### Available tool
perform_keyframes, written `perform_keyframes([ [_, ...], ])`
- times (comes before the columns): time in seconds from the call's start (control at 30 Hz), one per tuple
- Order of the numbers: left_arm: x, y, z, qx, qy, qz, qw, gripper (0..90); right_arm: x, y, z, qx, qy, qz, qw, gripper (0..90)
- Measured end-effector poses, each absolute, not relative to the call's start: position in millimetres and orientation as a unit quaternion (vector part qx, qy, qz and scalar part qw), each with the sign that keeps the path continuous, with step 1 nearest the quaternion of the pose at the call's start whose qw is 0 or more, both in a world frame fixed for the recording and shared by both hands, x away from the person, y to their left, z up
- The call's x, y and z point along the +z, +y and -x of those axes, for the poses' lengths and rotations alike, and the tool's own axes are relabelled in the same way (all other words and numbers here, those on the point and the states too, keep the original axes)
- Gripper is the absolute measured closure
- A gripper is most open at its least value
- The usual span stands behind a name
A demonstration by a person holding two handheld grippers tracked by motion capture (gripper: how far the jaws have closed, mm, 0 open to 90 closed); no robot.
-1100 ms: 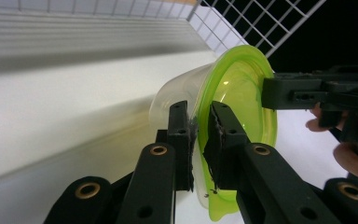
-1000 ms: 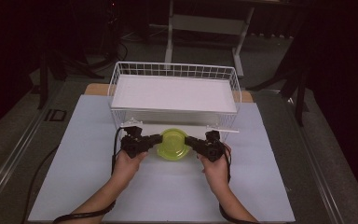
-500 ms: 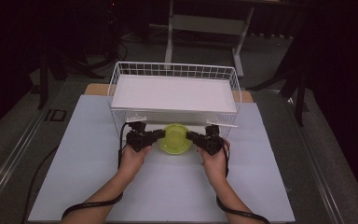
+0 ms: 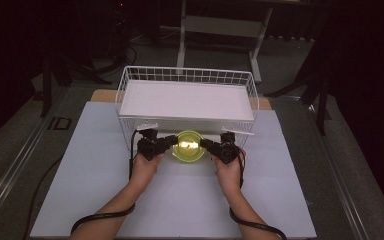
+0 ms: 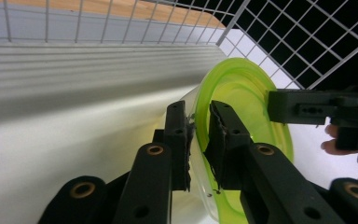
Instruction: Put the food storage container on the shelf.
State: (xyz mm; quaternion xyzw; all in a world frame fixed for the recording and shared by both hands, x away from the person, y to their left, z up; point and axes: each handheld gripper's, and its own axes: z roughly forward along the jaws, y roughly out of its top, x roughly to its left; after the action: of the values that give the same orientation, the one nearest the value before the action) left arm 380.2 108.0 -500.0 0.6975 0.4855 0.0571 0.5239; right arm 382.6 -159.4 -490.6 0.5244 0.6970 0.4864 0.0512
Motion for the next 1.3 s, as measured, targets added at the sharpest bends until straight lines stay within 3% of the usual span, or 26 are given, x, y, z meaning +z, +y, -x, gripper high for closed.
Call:
perform_keyframes([
  [0.6,-501,115,-377,0.05,0.491,-0.699,0.518,67.7,-491,-151,-392,0.492,0.662,-0.561,0.078,78.1],
  [0.7,-500,115,-377,0.056,0.493,-0.698,0.517,64.5,-491,-151,-393,0.487,0.661,-0.564,0.083,74.4],
  [0.73,-501,115,-378,0.062,0.495,-0.698,0.515,64.5,-492,-151,-396,0.48,0.664,-0.565,0.097,68.0],
  [0.8,-501,114,-379,0.066,0.496,-0.697,0.514,62.8,-493,-153,-397,0.481,0.662,-0.568,0.095,64.7],
  [1.0,-500,114,-377,0.087,0.496,-0.695,0.513,59.9,-491,-155,-394,0.486,0.665,-0.556,0.114,61.6],
  [1.2,-500,123,-368,0.092,0.495,-0.682,0.53,47.8,-482,-159,-382,0.494,0.669,-0.541,0.123,60.8],
  [1.3,-500,130,-360,0.083,0.471,-0.692,0.54,30.1,-474,-156,-365,0.494,0.686,-0.519,0.13,67.1],
])
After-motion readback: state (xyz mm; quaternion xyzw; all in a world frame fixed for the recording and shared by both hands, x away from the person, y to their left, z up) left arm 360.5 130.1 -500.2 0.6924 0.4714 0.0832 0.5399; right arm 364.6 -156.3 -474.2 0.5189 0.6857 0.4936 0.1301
